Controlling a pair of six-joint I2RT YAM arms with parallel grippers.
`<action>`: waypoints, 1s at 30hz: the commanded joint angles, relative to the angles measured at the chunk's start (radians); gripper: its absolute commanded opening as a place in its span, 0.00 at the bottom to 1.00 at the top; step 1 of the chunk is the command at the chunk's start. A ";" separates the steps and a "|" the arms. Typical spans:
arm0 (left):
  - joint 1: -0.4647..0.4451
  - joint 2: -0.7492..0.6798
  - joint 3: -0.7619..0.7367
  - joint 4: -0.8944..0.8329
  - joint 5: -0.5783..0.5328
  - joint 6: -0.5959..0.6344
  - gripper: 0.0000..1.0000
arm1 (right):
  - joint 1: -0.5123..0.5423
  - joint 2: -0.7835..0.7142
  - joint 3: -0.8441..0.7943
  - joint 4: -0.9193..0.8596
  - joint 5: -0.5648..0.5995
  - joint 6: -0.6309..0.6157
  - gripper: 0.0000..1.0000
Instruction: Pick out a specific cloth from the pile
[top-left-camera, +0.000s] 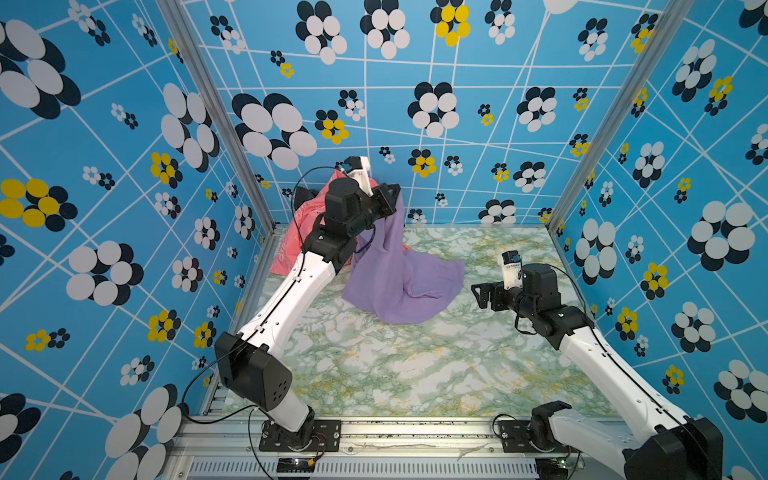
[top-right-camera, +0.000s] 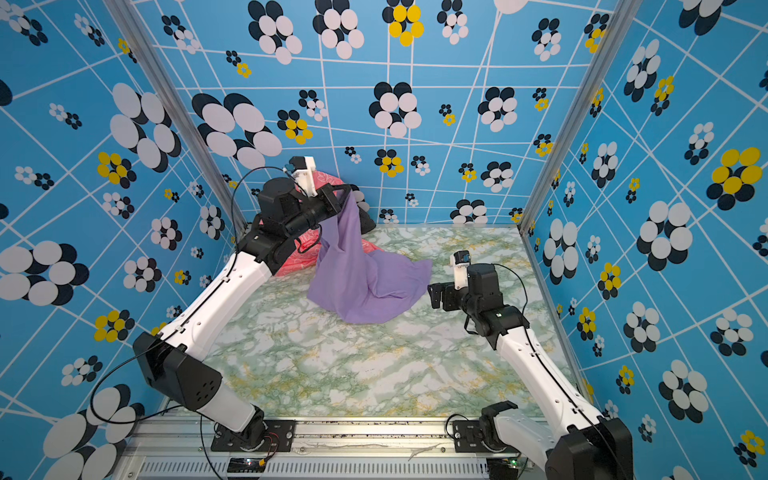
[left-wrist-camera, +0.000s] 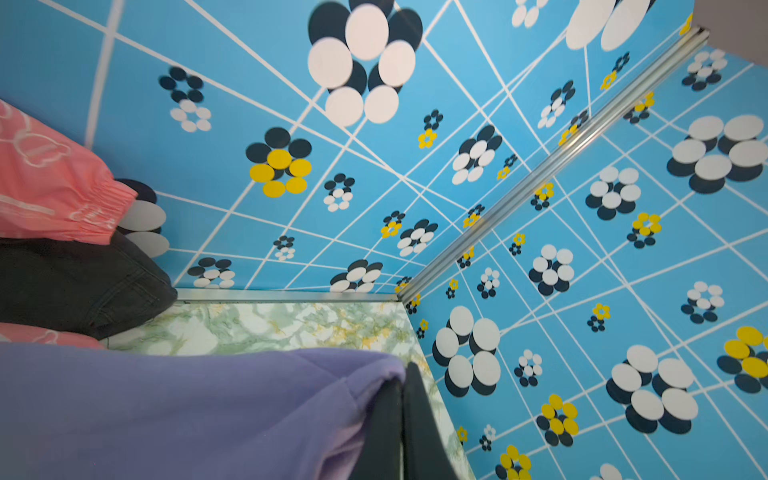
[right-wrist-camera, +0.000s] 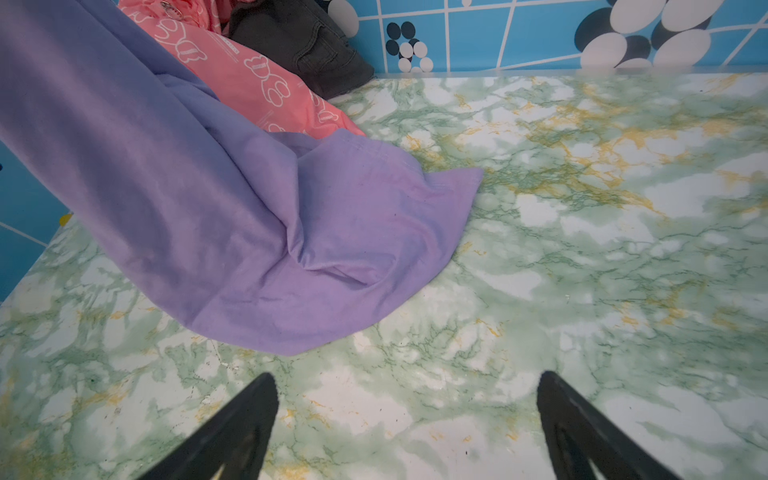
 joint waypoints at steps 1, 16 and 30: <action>-0.063 0.064 0.075 -0.068 0.069 0.083 0.00 | 0.007 0.006 0.051 -0.023 0.070 0.008 0.99; -0.188 0.335 0.353 -0.512 0.115 0.260 0.69 | -0.007 0.024 0.054 0.035 0.161 0.132 0.99; 0.006 -0.100 -0.161 -0.350 -0.101 0.239 0.96 | 0.031 0.193 0.151 0.085 0.015 0.108 0.99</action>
